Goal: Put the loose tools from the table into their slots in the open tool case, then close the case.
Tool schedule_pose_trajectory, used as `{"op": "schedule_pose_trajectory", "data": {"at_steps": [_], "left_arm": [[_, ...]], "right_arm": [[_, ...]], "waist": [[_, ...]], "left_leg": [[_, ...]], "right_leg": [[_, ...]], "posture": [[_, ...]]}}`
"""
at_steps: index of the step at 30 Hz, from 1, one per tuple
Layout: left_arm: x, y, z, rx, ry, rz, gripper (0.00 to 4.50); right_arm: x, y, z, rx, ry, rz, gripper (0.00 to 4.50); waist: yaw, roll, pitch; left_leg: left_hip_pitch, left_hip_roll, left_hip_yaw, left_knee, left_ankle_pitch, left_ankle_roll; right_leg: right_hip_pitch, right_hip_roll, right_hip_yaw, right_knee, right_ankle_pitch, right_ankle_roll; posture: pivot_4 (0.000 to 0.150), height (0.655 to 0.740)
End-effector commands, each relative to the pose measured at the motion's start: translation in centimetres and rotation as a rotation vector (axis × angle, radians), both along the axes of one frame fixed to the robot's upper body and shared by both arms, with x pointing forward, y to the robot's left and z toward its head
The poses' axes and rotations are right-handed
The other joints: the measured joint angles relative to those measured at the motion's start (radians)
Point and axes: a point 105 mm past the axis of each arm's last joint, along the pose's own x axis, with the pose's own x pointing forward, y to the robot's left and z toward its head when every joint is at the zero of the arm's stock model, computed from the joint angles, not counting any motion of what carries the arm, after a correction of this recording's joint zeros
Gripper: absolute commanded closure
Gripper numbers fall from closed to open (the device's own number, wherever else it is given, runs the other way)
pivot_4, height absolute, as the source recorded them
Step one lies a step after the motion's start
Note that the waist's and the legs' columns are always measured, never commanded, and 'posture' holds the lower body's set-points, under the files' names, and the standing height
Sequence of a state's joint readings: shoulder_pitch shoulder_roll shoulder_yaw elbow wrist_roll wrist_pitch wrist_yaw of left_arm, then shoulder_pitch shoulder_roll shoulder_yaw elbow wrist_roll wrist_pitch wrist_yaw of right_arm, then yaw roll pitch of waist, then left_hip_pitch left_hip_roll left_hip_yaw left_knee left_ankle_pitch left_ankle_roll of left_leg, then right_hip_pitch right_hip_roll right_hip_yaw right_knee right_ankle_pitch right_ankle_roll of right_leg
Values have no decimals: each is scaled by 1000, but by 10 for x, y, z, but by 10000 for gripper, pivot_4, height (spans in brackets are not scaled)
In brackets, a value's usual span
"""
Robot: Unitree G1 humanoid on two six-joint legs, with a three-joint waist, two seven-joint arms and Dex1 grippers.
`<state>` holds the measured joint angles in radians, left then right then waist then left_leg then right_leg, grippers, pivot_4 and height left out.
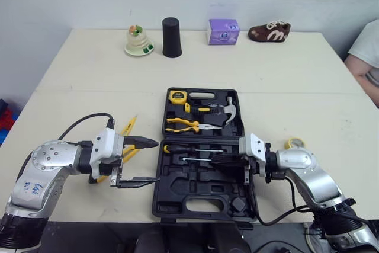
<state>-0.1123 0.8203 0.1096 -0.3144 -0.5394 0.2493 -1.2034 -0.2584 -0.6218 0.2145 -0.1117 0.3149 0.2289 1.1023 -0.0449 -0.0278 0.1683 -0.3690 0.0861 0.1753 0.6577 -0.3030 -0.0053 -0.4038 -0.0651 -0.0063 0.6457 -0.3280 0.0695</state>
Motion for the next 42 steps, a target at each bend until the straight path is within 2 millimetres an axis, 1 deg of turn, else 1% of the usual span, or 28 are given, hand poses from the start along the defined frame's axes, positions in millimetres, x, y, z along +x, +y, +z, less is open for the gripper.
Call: {"op": "schedule_pose_trajectory", "data": {"at_steps": [1,5,9,10,11,12,13,15,17,18,20,21,22,24,25,27,28,30,32,33,35,37,39,40,42], "left_arm": [[-2,-2,5,12,-30,-13,0],[-2,0,5,14,-27,-6,0],[0,0,4,12,-26,2,0],[2,1,5,3,-33,18,0],[3,2,6,-4,-38,31,0],[4,4,6,-9,-41,44,0],[6,8,7,-14,-43,64,0],[11,19,8,-35,-26,131,0],[21,41,8,-46,-40,252,0],[25,52,8,-46,-61,310,0],[28,73,6,-50,-76,416,0],[29,86,4,-52,-97,485,0],[29,99,2,-55,-114,549,0],[30,126,0,-54,-167,672,0],[29,134,0,-57,-182,706,0],[26,170,3,-53,-246,871,0],[22,184,2,-44,-259,930,0],[13,209,-1,-37,-265,1044,0],[3,233,-6,-48,-251,1165,0],[-5,248,-12,-39,-234,1231,0],[-19,269,-24,-9,-202,1318,0],[-27,282,-30,20,-191,1374,0],[-31,291,-30,18,-204,1420,0],[-30,291,-28,7,-207,1421,0],[-26,286,-25,-18,-211,1398,0]], "right_arm": [[-5,-14,-40,-159,144,-68,44351],[-7,-4,-34,-225,85,-23,44351],[-4,3,-16,-177,34,-23,44351],[-3,5,2,-73,-9,-20,44351],[-4,5,15,1,-42,-17,44351],[-7,3,27,70,-45,-21,44351],[-8,-6,32,97,-9,-61,44351],[-16,-28,37,69,-28,-96,44351],[-20,-56,51,102,-21,-190,44351],[-22,-68,59,126,-26,-236,41648],[-26,-92,73,111,-83,-313,34226],[-23,-115,82,116,-126,-426,31055],[-22,-141,86,104,-163,-540,26002],[-29,-188,86,5,-259,-708,16143],[-33,-201,84,-38,-290,-742,11552],[-53,-248,79,-97,-333,-921,2433],[-63,-266,76,-109,-346,-1001,1007],[-85,-299,68,-151,-373,-1135,1007],[-107,-327,59,-184,-372,-1260,1007],[-120,-343,52,-205,-364,-1338,1007],[-145,-365,42,-261,-353,-1446,1007],[-161,-376,32,-276,-327,-1509,1007],[-167,-380,27,-272,-321,-1532,1007],[-165,-380,25,-264,-326,-1532,1007],[-155,-375,24,-229,-343,-1520,1007]], "waist": [[-5,-2,-2],[-10,-5,-4],[-12,-6,-5],[-12,-6,-5],[-10,-6,-5],[-9,-5,-4],[-8,-3,-3],[-3,0,-1],[2,1,0],[7,1,0],[5,0,0],[5,0,0],[6,0,0],[12,0,0],[14,0,0],[18,-1,1],[18,-1,0],[16,-1,0],[13,-1,0],[10,-1,0],[3,-1,0],[-8,-1,0],[-17,-1,0],[-21,-1,0],[-35,-1,0]], "left_leg": [[0,0,0,0,0,0],[1,-1,-2,-5,1,-2],[1,-1,-3,-8,3,-3],[1,-1,-4,-9,4,-2],[1,-1,-4,-9,4,-3],[-1,-1,-4,-10,5,-3],[-2,-1,-4,-10,5,-3],[-5,-1,-4,-10,5,-3],[-6,-2,-4,-10,5,-4],[-6,-2,-3,-10,5,-4],[-6,-2,-3,-10,3,-3],[-6,-2,-3,-10,2,-1],[-6,-1,-3,-10,1,-1],[-5,-1,-3,-10,1,-1],[-5,-1,-3,-11,1,-1],[-5,-1,-3,-11,1,-1],[-5,-1,-3,-11,1,-1],[-5,-1,-3,-12,0,-1],[-5,-1,-2,-13,-1,-1],[-5,-1,-1,-13,-1,-1],[-3,-1,0,-13,-1,-1],[-2,0,0,-13,-4,-5],[-1,0,-1,-14,-4,-7],[0,0,-1,-14,-4,-7],[1,0,-1,-13,-2,-6]], "right_leg": [[0,0,0,0,0,-1],[1,-2,-3,-2,0,-2],[0,-3,-3,-2,-1,-4],[0,-3,-4,-2,-1,-5],[-1,-3,-4,-1,-1,-5],[-2,-2,-5,-1,-2,-6],[-3,-2,-5,-1,-2,-6],[-6,-2,-5,-1,-2,-6],[-7,-2,-4,-2,-2,-6],[-7,-2,-4,-2,-2,-6],[-7,-1,-3,-4,-3,-6],[-7,-1,-3,-4,-3,-5],[-6,-1,-4,-4,-3,-5],[-6,-1,-4,-5,-3,-6],[-6,0,-4,-6,-3,-6],[-6,1,-5,-8,-3,-6],[-6,1,-5,-8,-3,-6],[-6,0,-5,-9,-3,-6],[-5,0,-4,-10,-3,-6],[-5,0,-4,-10,-3,-6],[-4,-1,-3,-10,-3,-6],[-4,-1,-3,-10,-5,-10],[-3,-1,-3,-10,-8,-16],[-3,-1,-3,-10,-9,-17],[-1,-2,-3,-10,-8,-18]], "posture": [[1500,7400],[1500,7400],[1500,7400],[1500,7400],[1500,7400],[1500,7400],[1500,7400],[1500,7400],[1500,7400],[1500,7400],[1500,7400],[1500,7400],[1500,7400],[1500,7400],[1500,7400],[1500,7400],[1500,7400],[1500,7400],[1500,7400],[1500,7400],[1500,7400],[1500,7400],[1500,7400],[1500,7400],[1500,7400]]}}
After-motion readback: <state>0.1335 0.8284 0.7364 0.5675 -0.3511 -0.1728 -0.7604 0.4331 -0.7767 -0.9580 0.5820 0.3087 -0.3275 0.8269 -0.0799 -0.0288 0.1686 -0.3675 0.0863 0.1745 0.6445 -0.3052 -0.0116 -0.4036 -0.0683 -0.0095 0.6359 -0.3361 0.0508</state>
